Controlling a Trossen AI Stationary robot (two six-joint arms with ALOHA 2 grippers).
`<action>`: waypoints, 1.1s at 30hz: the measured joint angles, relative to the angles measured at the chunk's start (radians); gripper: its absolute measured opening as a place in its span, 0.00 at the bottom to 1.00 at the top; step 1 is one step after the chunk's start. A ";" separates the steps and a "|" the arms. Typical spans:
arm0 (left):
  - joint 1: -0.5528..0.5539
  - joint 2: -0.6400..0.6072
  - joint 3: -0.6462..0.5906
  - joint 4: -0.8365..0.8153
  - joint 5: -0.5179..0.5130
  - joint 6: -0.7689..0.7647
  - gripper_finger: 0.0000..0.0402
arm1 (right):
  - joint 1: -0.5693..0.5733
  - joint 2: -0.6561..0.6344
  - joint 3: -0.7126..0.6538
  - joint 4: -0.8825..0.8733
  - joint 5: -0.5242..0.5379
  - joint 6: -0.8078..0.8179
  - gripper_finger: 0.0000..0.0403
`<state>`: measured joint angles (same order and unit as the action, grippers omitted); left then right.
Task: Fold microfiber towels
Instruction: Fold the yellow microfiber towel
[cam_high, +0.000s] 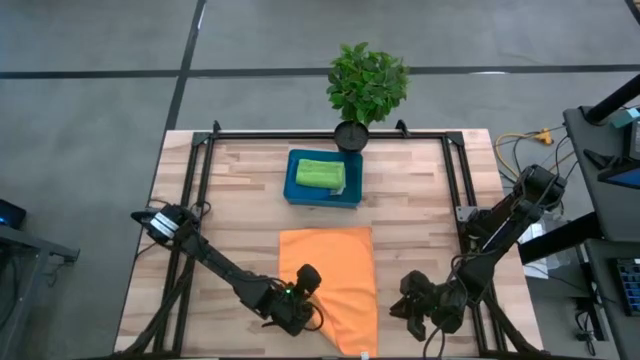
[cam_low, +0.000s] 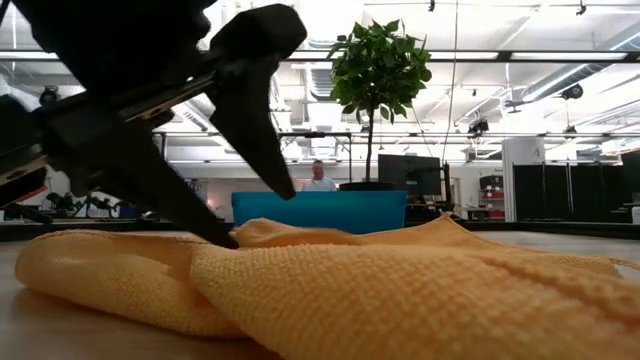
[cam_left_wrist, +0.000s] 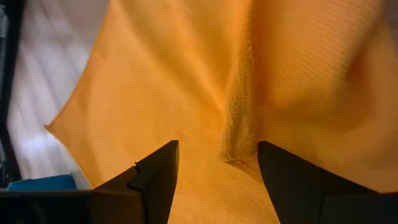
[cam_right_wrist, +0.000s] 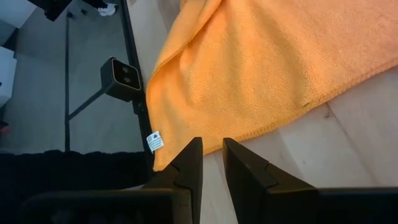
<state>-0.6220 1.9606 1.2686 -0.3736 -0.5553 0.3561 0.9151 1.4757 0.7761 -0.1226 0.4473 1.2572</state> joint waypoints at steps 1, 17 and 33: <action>0.000 0.000 0.000 0.010 -0.002 -0.001 0.51 | 0.003 0.000 0.000 0.001 0.000 0.000 0.15; 0.001 0.000 0.003 0.044 0.055 -0.008 0.22 | 0.004 0.000 0.000 0.001 0.000 0.003 0.15; 0.013 0.000 0.002 0.015 0.096 -0.035 0.00 | 0.003 0.000 0.000 0.121 0.157 -0.064 0.15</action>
<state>-0.6086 1.9606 1.2709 -0.3582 -0.4594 0.3206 0.9180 1.4757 0.7757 -0.0013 0.6041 1.1929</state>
